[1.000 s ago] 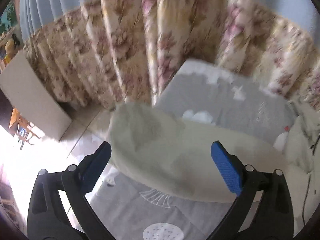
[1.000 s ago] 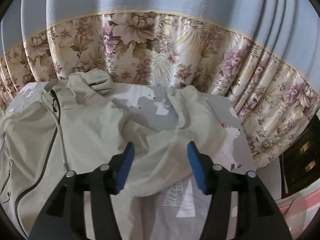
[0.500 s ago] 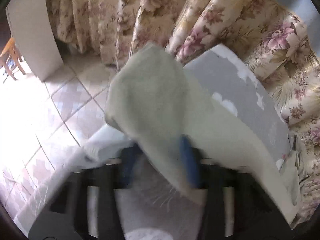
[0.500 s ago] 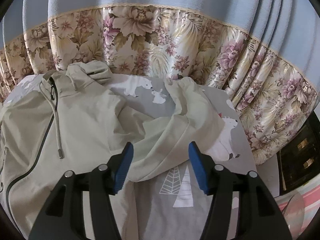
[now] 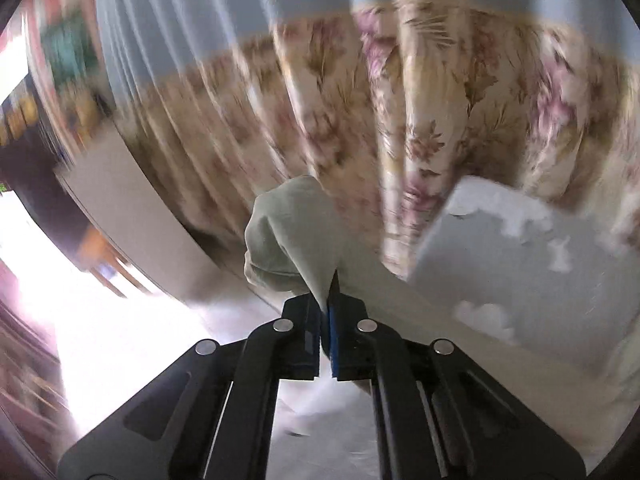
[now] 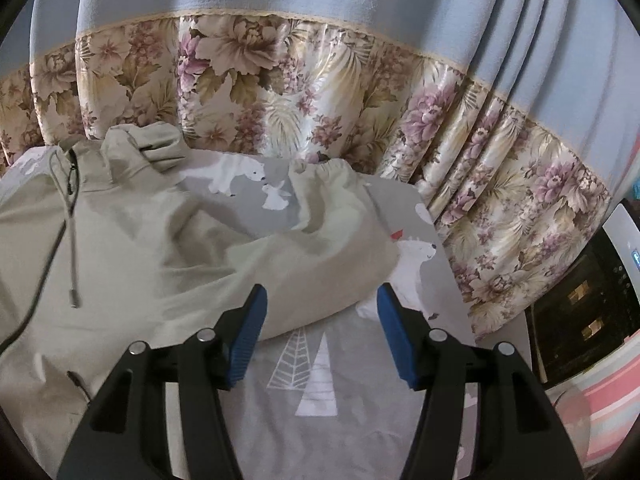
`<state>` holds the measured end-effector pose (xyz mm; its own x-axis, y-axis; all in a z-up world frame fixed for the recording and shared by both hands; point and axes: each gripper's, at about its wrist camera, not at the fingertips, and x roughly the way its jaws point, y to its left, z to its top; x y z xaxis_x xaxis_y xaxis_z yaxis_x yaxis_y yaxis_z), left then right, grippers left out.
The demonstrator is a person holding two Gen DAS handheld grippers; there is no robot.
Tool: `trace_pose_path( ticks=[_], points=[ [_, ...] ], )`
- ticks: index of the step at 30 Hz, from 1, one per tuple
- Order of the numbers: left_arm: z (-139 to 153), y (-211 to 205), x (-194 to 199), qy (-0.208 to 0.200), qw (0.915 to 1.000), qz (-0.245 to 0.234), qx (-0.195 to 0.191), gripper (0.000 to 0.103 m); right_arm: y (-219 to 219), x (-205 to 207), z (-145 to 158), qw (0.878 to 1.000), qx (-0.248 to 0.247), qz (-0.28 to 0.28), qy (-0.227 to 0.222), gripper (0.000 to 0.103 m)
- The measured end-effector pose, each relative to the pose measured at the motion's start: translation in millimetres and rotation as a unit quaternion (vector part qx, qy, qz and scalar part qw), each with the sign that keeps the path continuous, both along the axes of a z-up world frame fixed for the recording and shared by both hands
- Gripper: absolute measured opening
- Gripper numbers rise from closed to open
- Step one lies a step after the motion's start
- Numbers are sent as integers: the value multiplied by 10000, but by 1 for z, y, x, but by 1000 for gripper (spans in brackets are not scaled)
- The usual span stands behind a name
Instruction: Fold large clothes
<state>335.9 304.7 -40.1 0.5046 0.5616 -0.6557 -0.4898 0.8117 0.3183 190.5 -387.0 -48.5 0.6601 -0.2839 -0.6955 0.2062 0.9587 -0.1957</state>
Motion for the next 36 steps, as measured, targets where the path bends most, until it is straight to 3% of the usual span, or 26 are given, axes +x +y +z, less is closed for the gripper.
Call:
trace_pose_path(
  ticks=[3, 6, 9, 13, 15, 16, 18, 21, 23, 25, 26, 27, 29, 31, 33, 36],
  points=[
    [0, -31, -3, 166, 9980, -176, 577, 3, 0, 5, -8, 10000, 16, 41, 90, 58],
    [24, -66, -20, -206, 9967, -785, 60, 3, -3, 2, -2, 9997, 200, -22, -134, 58],
    [47, -117, -33, -490, 9878, -1474, -92, 3, 1, 7, -4, 9994, 333, 118, -22, 58],
    [60, -201, -57, -665, 9562, -2737, -795, 3, 11, 7, -8, 9995, 210, 232, -36, 58],
    [58, -244, -65, -615, 9299, -3347, -1395, 3, 9, 9, -11, 9992, 335, 216, -11, 58],
    [53, -269, -67, -510, 9108, -3670, -1822, 3, 7, 10, -12, 9991, 385, 203, 0, 58],
    [37, -304, -71, -256, 8853, -4040, -2288, 3, 3, 8, -13, 9988, 460, 173, -8, 58],
    [-1, -352, -72, 173, 8669, -4239, -2619, 3, -3, 5, -12, 9982, 597, 103, -35, 58],
    [-36, -380, -72, 781, 8562, -4344, -2684, 7, -4, 4, -11, 9978, 653, 80, -2, 58],
    [-61, -397, -86, 1261, 8602, -4370, -2305, 22, -2, 4, -12, 9978, 643, 108, 82, 58],
    [-64, -397, -92, 1318, 8627, -4382, -2153, 41, 0, 3, -11, 9979, 622, 135, 116, 58],
    [-65, -395, -98, 1342, 8650, -4399, -2007, 70, 3, 2, -11, 9979, 608, 170, 123, 58],
    [-52, -380, -113, 1259, 8672, -4445, -1859, 93, 9, 2, -10, 9975, 656, 230, 147, 59],
    [-36, -363, -130, 1102, 8651, -4565, -1762, 94, 18, 1, -9, 9961, 790, 355, 139, 60],
    [-18, -341, -148, 901, 8703, -4602, -1503, 100, 33, 3, -8, 9935, 973, 579, 138, 60],
    [-2, -303, -144, 679, 8980, -4257, -883, 100, 61, 10, -7, 9878, 1225, 946, 189, 60]
  ],
)
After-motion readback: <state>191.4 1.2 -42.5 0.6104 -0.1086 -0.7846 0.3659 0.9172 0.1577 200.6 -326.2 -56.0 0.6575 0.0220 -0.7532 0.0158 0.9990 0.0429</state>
